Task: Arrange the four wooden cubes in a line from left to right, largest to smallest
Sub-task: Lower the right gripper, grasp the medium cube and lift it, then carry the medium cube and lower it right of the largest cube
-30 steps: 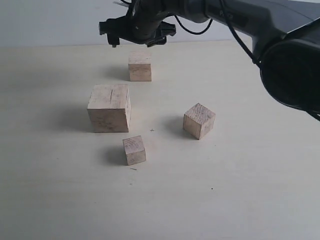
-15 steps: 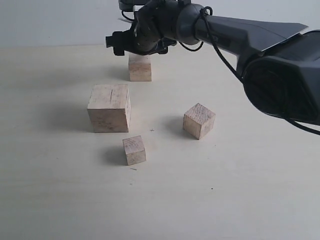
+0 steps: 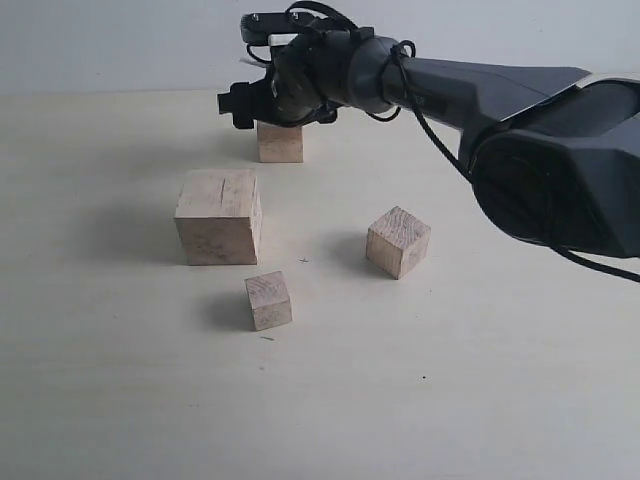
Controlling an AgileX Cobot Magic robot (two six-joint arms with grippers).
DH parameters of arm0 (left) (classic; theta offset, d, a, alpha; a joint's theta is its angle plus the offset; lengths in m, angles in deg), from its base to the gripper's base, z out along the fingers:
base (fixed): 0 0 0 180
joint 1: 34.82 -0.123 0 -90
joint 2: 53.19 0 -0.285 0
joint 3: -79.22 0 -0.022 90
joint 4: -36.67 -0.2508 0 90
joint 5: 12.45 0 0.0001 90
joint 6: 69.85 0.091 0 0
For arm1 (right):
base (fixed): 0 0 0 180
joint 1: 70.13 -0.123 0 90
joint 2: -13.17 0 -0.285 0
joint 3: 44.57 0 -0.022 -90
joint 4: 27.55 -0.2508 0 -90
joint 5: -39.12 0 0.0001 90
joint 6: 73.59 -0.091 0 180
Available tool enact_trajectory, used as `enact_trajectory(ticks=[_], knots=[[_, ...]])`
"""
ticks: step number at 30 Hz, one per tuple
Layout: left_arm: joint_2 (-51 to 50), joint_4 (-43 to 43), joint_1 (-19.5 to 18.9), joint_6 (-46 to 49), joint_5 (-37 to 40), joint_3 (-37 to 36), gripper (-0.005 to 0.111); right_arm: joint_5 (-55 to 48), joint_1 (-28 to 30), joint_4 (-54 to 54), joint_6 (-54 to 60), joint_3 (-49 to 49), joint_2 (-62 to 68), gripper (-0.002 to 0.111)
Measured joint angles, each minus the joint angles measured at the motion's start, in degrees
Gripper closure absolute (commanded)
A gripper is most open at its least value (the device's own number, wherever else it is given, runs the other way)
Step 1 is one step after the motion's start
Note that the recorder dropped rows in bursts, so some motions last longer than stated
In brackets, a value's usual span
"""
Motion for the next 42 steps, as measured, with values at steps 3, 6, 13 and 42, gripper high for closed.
enact_trajectory(ticks=[3,6,13,42], knots=[[0.00,0.00,0.00,0.00,0.00,0.00,0.107,-0.41,0.00,0.03,0.00,0.00,1.27,0.049],[0.00,0.00,0.00,0.00,0.00,0.00,0.107,-1.55,0.00,-0.33,0.00,0.00,0.78,0.089],[0.00,0.00,0.00,0.00,0.00,0.00,0.107,-13.39,0.00,-8.17,18.21,0.00,-7.42,0.108],[0.00,0.00,0.00,0.00,0.00,0.00,0.107,-26.23,6.46,-55.07,91.11,40.99,-43.05,0.108]])
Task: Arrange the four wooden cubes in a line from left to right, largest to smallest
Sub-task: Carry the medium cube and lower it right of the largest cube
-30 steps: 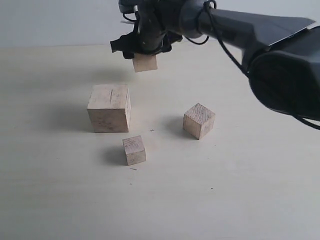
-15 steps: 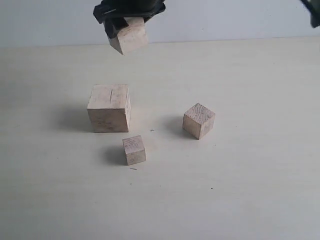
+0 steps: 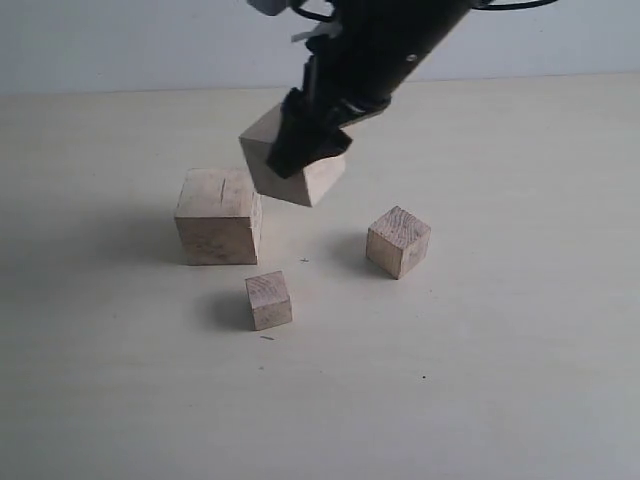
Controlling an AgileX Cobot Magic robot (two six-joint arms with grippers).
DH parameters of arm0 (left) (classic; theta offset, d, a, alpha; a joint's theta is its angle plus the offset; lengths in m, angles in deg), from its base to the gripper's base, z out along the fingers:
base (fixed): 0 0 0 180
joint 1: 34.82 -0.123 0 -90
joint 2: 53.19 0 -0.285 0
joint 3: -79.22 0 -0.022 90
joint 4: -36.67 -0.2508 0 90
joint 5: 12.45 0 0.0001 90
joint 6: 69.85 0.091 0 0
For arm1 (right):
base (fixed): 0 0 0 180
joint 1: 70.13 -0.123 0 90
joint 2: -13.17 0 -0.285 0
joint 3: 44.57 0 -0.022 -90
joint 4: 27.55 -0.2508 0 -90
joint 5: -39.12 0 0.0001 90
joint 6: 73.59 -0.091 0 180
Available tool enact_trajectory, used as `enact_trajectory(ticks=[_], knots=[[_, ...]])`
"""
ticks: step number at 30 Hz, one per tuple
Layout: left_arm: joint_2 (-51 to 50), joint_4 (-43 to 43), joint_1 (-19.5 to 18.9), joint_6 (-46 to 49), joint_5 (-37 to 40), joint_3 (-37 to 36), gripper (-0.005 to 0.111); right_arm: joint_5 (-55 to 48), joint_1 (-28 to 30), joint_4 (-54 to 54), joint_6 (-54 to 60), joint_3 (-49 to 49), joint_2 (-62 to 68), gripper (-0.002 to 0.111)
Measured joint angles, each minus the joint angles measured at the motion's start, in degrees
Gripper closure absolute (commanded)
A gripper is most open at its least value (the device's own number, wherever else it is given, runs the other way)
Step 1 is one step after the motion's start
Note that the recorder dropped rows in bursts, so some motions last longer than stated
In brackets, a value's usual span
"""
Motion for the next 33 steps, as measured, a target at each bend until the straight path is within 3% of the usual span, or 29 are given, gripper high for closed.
enact_trajectory(ticks=[8,11,15,21,27,33], knots=[[0.00,0.00,0.00,0.00,0.00,0.00,0.107,2.70,9.45,1.07,21.52,4.39,-1.77,0.108],[0.00,0.00,0.00,0.00,0.00,0.00,0.107,5.53,9.73,1.15,22.72,4.48,0.48,0.108],[0.00,0.00,0.00,0.00,0.00,0.00,0.107,8.67,9.62,-6.75,24.77,4.66,3.55,0.108],[0.00,0.00,0.00,0.00,0.00,0.00,0.107,9.43,9.62,-12.99,42.82,4.66,6.88,0.108],[0.00,0.00,0.00,0.11,0.00,0.00,0.107,9.21,9.62,-16.57,53.97,4.66,11.25,0.108],[0.00,0.00,0.00,0.19,0.00,0.00,0.107,6.93,9.62,-27.98,66.67,4.66,17.16,0.108]])
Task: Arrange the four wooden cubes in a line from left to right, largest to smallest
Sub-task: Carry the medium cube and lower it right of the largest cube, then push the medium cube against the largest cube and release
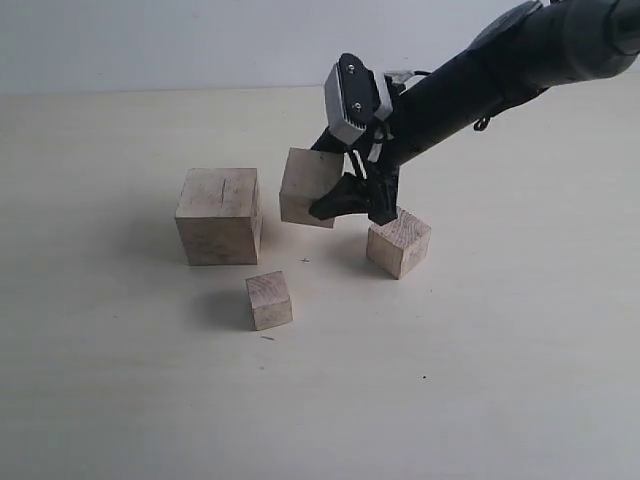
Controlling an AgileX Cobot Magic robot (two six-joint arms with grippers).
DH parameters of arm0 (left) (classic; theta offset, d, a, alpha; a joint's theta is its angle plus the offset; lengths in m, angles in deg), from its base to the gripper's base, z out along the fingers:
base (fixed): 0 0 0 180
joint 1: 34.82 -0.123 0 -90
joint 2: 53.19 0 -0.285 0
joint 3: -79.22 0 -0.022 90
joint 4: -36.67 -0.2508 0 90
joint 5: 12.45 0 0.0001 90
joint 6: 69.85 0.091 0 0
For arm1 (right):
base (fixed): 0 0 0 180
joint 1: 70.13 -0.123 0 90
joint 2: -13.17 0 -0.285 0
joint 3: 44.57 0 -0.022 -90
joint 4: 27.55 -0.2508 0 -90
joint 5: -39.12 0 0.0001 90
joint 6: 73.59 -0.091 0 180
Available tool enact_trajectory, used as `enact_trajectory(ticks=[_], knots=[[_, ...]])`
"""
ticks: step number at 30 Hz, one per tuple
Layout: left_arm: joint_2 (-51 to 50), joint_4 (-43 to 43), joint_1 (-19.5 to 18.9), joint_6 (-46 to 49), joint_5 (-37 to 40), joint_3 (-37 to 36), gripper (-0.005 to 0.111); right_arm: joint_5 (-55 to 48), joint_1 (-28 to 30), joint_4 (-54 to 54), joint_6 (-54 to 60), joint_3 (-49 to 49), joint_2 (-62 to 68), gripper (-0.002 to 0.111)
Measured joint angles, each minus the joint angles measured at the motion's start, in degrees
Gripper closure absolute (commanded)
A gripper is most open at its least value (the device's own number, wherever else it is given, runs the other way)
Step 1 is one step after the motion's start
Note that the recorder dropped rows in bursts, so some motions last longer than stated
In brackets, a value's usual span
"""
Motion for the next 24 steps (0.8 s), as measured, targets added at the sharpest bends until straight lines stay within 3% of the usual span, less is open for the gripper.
enact_trajectory(ticks=[17,18,24], knots=[[0.00,0.00,0.00,0.00,0.00,0.00,0.107,-4.70,0.00,-2.57,1.08,-3.06,7.56,0.106],[0.00,0.00,0.00,0.00,0.00,0.00,0.107,-4.70,0.00,-2.57,1.08,-3.06,7.56,0.104],[0.00,0.00,0.00,0.00,0.00,0.00,0.107,-5.40,0.00,-2.68,1.08,-3.06,7.56,0.061]])
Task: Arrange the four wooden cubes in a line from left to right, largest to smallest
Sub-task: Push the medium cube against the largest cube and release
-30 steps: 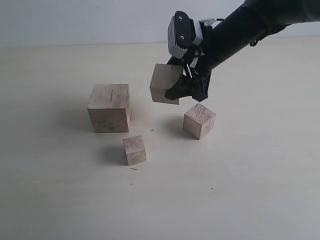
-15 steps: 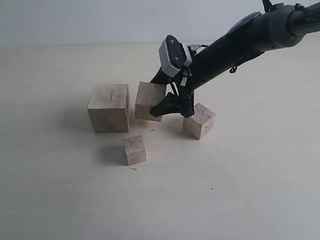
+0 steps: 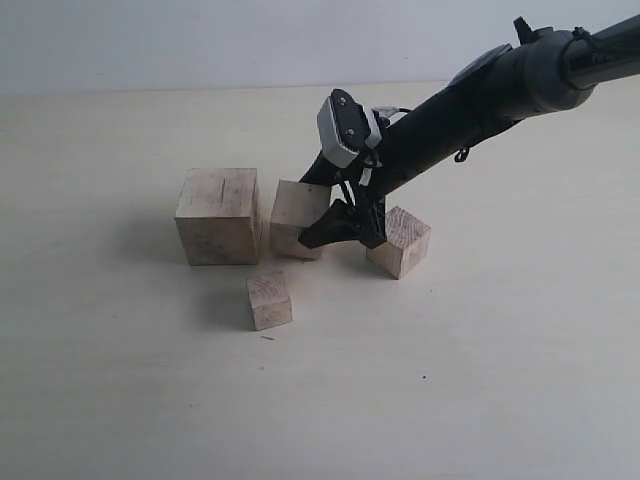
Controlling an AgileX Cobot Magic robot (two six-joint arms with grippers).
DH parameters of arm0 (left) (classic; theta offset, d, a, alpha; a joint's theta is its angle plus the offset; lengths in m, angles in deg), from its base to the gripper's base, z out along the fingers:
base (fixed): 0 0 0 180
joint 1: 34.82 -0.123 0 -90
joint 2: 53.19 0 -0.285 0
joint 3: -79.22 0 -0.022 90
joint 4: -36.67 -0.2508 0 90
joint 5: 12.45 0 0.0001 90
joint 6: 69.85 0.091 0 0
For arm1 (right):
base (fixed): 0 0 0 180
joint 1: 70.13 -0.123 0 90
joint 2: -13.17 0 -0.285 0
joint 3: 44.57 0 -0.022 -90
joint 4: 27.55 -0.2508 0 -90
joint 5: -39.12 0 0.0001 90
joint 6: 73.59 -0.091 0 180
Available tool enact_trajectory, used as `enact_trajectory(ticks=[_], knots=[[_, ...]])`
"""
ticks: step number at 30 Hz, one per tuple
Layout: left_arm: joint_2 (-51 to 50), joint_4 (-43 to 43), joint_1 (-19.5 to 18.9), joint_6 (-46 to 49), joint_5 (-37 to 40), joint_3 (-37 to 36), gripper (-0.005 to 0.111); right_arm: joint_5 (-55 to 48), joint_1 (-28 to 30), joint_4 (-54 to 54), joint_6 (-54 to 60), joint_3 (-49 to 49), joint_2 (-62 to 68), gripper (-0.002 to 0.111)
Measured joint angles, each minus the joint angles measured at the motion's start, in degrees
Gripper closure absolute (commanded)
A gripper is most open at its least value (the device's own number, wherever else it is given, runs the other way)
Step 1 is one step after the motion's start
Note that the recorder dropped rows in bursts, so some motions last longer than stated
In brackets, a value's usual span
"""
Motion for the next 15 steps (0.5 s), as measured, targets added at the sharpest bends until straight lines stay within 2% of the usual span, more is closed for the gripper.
enact_trajectory(ticks=[4,7,15], knots=[[0.00,0.00,0.00,0.00,0.00,0.00,0.107,-0.23,0.00,-1.71,0.00,0.00,0.00,0.046],[0.00,0.00,0.00,0.00,0.00,0.00,0.107,-0.32,0.00,-4.73,0.00,0.00,0.00,0.044],[0.00,0.00,0.00,0.00,0.00,0.00,0.107,-0.32,0.00,-2.16,0.00,0.00,0.09,0.044]])
